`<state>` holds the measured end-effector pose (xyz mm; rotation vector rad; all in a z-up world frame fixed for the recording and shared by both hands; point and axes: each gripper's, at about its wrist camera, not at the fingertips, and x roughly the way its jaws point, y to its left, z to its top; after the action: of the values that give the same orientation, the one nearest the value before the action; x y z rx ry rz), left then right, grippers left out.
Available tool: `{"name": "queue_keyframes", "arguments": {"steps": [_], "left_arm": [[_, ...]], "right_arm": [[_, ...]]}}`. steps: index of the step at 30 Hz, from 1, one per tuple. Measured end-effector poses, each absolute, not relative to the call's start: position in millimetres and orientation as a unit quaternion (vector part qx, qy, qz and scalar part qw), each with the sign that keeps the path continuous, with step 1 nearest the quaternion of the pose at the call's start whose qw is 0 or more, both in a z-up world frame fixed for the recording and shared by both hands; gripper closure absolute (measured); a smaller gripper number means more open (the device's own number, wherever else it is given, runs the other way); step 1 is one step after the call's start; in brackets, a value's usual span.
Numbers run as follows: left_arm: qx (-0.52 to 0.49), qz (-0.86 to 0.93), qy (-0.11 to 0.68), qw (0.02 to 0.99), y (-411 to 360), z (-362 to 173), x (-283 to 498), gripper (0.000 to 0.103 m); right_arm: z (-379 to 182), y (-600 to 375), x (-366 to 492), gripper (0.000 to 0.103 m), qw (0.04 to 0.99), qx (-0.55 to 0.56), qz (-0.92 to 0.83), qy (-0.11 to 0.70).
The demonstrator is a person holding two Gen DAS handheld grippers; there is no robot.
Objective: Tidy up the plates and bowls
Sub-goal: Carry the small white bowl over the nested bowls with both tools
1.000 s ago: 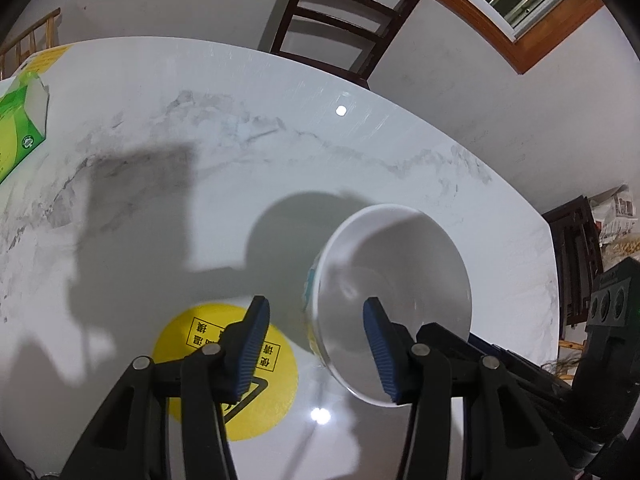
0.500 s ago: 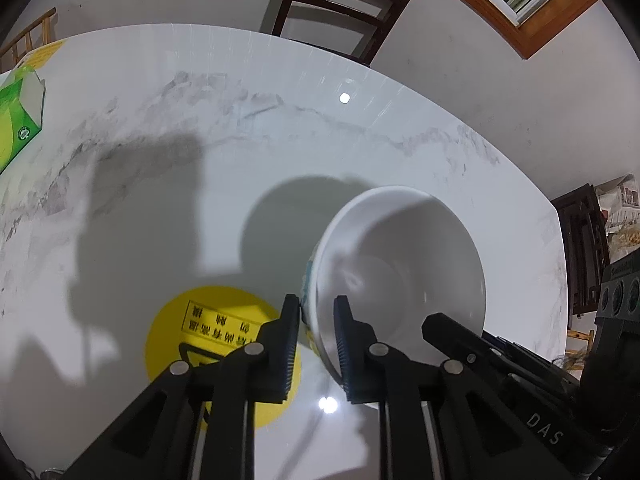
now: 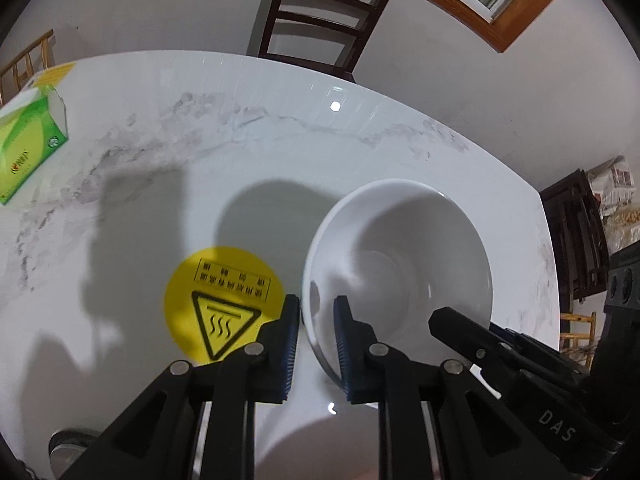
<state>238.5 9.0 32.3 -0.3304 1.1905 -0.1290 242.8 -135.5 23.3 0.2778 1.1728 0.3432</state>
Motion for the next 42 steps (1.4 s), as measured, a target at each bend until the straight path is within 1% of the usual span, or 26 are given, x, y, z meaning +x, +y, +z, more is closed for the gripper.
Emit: {"name": "queue_keyframes", "arguments": {"steps": [18, 27, 32, 42], "left_arm": [[-0.127, -0.077, 0.534, 0.832, -1, 86, 147, 0.085], [-0.113, -0.086, 0.522, 0.841, -9, 109, 90, 0.085], [-0.103, -0.086, 0.524, 0.841, -15, 109, 68, 0.085], [-0.107, -0.097, 0.547, 0.825, -27, 84, 39, 0.085]], "right_arm": [[77, -143, 144, 0.079, 0.838, 0.114, 0.179, 0.502], [91, -153, 91, 0.079, 0.844, 0.101, 0.187, 0.492], [86, -159, 63, 0.079, 0.844, 0.099, 0.187, 0.494], [64, -172, 29, 0.078, 0.837, 0.106, 0.175, 0.507]]}}
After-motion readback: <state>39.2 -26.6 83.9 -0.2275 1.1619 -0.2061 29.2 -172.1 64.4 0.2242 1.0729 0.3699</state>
